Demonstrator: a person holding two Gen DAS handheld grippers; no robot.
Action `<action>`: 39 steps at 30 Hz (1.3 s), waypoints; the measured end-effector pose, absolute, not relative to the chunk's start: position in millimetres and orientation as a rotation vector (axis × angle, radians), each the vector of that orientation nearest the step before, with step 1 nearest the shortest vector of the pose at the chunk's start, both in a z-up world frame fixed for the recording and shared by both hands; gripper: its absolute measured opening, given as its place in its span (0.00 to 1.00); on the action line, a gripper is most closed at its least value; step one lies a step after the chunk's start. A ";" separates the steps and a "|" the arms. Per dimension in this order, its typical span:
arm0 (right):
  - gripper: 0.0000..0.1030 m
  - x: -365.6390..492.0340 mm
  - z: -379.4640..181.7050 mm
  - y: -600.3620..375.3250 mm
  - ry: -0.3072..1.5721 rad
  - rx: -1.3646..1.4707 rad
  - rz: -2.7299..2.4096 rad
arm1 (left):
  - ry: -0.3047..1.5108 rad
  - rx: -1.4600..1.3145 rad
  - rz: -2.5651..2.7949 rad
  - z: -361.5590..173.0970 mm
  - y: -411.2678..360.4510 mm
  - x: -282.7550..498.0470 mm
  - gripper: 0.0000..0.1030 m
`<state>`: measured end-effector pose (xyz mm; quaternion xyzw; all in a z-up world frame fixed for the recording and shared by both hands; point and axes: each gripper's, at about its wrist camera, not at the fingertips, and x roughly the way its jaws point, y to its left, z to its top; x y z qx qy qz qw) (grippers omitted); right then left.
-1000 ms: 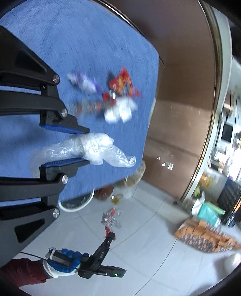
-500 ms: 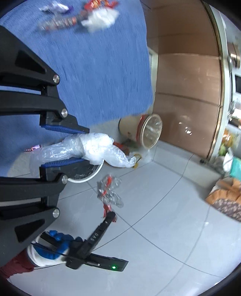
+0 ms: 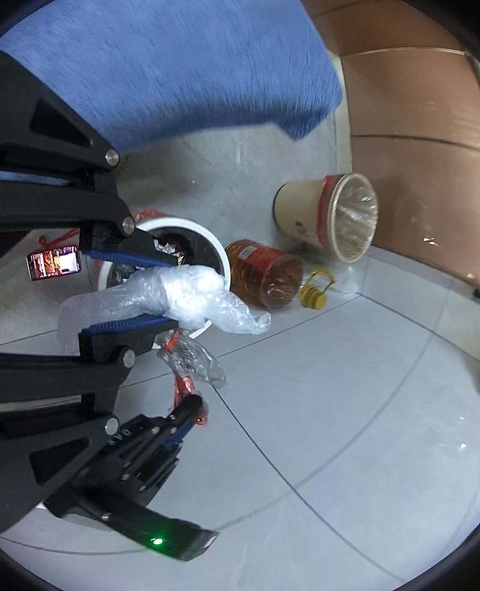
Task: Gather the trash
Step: 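Carry both items over the bin and open both tools to drop them, then return both tools to the table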
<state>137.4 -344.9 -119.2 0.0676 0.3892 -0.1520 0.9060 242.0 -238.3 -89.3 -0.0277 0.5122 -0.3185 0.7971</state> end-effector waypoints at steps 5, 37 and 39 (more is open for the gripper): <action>0.08 156.3 -147.4 -358.4 0.844 0.145 -0.330 | 1.155 -0.065 -0.684 -123.6 -267.7 264.3 0.24; 0.35 125.2 -87.4 -314.7 0.743 0.187 -0.243 | 1.050 -0.148 -0.649 -60.5 -200.8 227.3 0.35; 0.35 118.0 -71.8 -303.1 0.720 0.175 -0.225 | 1.021 -0.153 -0.632 -44.4 -181.1 218.8 0.35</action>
